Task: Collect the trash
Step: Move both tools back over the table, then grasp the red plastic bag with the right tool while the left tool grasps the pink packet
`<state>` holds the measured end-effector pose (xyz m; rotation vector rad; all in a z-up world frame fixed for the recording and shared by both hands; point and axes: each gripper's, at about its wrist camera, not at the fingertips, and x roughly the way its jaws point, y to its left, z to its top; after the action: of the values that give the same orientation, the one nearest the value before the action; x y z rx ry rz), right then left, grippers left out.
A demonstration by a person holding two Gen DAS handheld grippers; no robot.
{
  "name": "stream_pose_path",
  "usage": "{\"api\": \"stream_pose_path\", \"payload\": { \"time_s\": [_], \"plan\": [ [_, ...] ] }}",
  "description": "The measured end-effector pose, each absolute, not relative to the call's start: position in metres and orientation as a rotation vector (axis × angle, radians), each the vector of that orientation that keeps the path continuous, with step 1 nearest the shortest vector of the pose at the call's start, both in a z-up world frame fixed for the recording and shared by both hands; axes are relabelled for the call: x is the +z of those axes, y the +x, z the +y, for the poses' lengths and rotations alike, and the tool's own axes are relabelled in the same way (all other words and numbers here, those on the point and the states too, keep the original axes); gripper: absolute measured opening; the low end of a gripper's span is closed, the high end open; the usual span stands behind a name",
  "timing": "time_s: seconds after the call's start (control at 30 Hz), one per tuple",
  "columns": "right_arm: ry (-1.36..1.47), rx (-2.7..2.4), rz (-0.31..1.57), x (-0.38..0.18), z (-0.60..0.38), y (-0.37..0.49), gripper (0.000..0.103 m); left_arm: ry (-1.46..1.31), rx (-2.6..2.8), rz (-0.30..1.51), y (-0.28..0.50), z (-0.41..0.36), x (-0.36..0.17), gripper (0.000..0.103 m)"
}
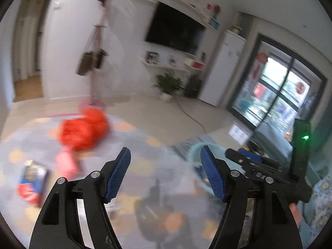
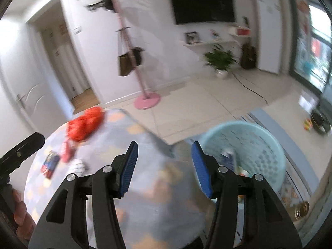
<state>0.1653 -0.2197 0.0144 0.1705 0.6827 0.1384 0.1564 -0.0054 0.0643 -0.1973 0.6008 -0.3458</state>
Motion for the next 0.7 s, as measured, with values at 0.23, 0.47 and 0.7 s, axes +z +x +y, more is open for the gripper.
{"api": "stream_pose_path", "payload": {
  "time_s": [0.23,0.47,0.7],
  "plan": [
    [0.040,0.294,0.664,0.032,-0.122,0.184,0.050,-0.218,-0.170,0.616,0.161,0.066,0.054,0.068],
    [-0.003,0.442,0.693,0.029,-0.049,0.234,0.052,-0.148,-0.115,0.745,0.205,0.090,0.008,0.066],
    [0.060,0.493,0.791,-0.001,-0.018,0.305,0.057,-0.129,-0.054,0.791,0.223,0.094,-0.024,0.066]
  ]
}}
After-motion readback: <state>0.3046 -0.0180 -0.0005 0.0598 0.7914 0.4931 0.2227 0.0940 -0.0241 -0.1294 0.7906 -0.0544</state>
